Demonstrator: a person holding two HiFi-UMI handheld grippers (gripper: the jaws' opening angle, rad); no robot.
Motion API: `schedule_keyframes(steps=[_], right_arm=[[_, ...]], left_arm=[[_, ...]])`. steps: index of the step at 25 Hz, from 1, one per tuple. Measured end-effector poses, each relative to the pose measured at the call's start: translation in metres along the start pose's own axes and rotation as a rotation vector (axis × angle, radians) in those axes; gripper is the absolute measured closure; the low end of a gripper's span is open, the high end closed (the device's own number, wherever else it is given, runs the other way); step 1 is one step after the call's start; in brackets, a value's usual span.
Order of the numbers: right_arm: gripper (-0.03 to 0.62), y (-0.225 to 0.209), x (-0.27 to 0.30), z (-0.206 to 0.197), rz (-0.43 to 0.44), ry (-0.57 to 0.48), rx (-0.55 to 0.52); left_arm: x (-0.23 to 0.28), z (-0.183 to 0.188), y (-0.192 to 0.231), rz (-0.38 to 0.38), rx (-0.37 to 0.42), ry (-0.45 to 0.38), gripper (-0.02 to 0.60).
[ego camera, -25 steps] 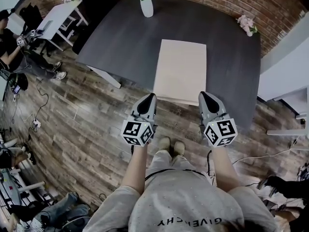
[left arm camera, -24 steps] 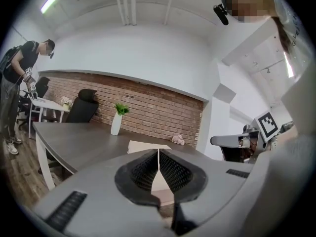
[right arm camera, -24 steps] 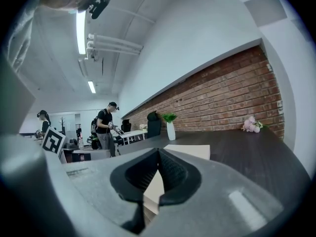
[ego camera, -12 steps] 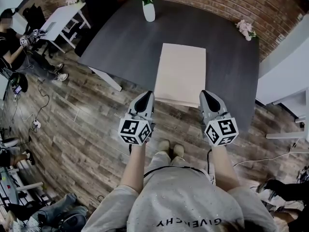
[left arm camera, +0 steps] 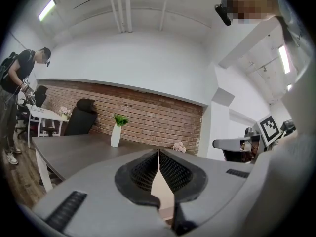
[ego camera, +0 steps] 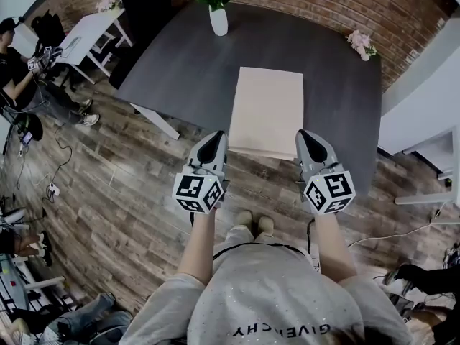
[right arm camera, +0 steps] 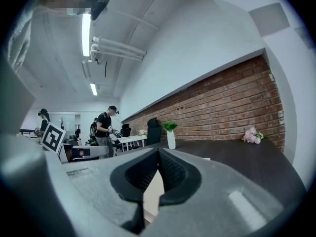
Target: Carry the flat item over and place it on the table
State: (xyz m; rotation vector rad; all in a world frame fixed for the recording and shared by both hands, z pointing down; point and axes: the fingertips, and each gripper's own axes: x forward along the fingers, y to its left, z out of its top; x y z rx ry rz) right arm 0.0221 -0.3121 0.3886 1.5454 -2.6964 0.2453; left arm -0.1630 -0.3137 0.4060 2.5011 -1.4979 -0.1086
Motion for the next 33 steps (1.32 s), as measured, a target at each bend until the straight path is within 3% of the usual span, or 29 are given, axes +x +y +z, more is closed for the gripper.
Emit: schedule_keyframes(steps=[15, 33], right_arm=[[0.595, -0.007, 0.000, 0.012, -0.022, -0.029, -0.001], [0.595, -0.003, 0.009, -0.007, -0.037, -0.006, 0.026]], left_arm=[[0.018, 0.019, 0.002, -0.035, 0.012, -0.029, 0.575], [0.018, 0.006, 0.014, -0.041, 0.003, -0.009, 0.575]])
